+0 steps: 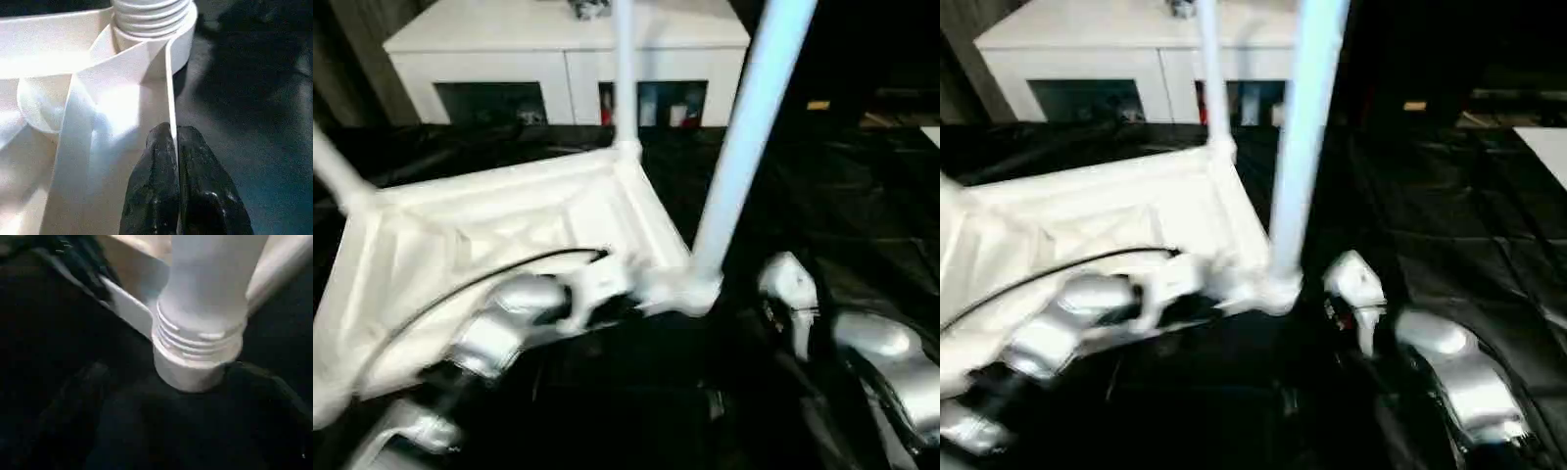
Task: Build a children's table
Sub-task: Rotate leg to tighten
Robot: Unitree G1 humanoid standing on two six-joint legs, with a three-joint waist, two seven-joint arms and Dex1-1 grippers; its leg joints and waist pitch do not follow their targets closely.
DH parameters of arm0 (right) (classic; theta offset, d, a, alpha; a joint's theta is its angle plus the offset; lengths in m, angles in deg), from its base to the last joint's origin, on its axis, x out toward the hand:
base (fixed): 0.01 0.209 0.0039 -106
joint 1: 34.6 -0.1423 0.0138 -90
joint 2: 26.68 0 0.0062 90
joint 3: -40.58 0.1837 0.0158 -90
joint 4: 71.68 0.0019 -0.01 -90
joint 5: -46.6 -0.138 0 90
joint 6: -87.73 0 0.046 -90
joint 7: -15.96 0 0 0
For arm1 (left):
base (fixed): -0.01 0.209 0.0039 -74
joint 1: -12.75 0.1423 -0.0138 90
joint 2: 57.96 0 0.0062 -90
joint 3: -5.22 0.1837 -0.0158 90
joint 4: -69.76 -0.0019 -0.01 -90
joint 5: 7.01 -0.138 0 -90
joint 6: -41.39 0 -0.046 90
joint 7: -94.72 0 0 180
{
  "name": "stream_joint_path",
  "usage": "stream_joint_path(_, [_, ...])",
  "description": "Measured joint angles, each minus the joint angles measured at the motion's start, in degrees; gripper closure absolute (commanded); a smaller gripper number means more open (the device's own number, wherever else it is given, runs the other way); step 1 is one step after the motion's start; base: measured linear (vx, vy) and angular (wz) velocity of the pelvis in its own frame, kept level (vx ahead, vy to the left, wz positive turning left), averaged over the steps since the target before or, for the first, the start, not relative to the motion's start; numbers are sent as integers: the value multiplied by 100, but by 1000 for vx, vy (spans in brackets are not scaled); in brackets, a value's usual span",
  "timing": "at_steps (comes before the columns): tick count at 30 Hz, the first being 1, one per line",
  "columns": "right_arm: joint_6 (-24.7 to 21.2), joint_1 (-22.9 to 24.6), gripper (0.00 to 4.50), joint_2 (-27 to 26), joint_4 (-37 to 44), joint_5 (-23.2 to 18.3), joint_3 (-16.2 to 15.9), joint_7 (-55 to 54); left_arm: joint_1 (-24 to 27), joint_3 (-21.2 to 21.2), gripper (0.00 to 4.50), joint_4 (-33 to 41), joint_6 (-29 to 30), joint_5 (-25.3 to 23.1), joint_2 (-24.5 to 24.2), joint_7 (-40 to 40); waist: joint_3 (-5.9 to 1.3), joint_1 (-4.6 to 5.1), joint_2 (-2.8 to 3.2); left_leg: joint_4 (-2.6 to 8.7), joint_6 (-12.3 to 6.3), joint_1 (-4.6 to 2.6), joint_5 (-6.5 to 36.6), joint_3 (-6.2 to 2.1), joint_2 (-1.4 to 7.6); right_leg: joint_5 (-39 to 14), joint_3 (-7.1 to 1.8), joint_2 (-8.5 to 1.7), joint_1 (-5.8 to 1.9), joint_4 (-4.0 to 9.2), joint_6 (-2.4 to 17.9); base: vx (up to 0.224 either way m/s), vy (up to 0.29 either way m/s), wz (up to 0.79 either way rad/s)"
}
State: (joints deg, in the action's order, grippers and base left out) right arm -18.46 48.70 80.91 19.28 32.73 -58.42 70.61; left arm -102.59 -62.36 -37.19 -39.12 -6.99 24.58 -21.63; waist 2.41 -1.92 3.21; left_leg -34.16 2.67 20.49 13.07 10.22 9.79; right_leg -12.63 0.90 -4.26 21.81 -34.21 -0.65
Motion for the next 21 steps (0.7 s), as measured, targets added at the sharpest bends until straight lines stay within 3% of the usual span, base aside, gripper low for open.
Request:
stream_joint_path(11, [1, -236, 31, -69, 57, -5, -157, 217, 54, 146, 450, 109, -63, 149, -80, 499, 0, -79, -4, -32, -5, 3, -2, 31, 2, 1, -5, -18, 0, -22, 1, 0, 0, 0])
stream_joint_path(21, [-7, -237, 110, -70, -13, -5, -163, 281, 53, 157, 450, 94, -68, 155, -88, 609, 0, -121, -4, -51, -13, 1, -8, 31, 5, 0, -6, -18, 3, -50, 2, 0, 0, 0])
